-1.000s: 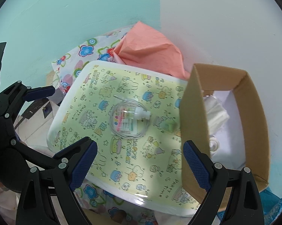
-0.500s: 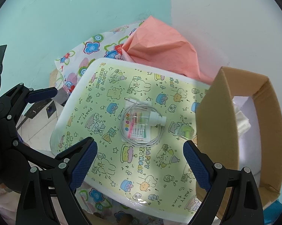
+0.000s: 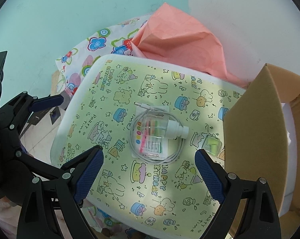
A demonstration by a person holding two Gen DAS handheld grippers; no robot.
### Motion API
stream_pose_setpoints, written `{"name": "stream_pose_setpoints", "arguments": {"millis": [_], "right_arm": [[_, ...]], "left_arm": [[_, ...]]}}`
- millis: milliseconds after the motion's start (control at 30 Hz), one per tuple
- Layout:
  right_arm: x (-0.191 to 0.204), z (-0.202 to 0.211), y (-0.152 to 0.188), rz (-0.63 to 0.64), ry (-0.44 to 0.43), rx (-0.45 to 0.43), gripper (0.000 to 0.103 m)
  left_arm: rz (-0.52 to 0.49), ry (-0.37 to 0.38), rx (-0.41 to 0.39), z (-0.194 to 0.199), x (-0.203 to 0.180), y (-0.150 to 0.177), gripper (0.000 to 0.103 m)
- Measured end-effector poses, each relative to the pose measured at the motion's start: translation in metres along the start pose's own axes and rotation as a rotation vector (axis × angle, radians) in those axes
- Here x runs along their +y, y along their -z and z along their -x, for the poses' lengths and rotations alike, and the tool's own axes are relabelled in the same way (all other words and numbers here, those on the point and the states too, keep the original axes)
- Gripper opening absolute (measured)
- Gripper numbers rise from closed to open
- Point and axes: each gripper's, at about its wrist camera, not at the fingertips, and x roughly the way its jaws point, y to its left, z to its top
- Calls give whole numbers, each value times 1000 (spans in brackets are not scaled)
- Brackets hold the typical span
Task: Organize objects
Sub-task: 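Withdraw both grippers from the box toward the clear spray bottle on the tray, then lower both grippers over the spray bottle and white cable bundle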
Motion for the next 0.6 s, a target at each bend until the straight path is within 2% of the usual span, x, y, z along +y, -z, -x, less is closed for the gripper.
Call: {"name": "stream_pose_setpoints", "arguments": {"millis": [467,600], "right_arm": [[-17,-38,-9,-59,-36,4,95],[-20,-50,-11,-67,-27,18,95]], "left_arm": [[33,7,52,-41,6,-9,100],[38,10,79,-54,6,-10,96]]}}
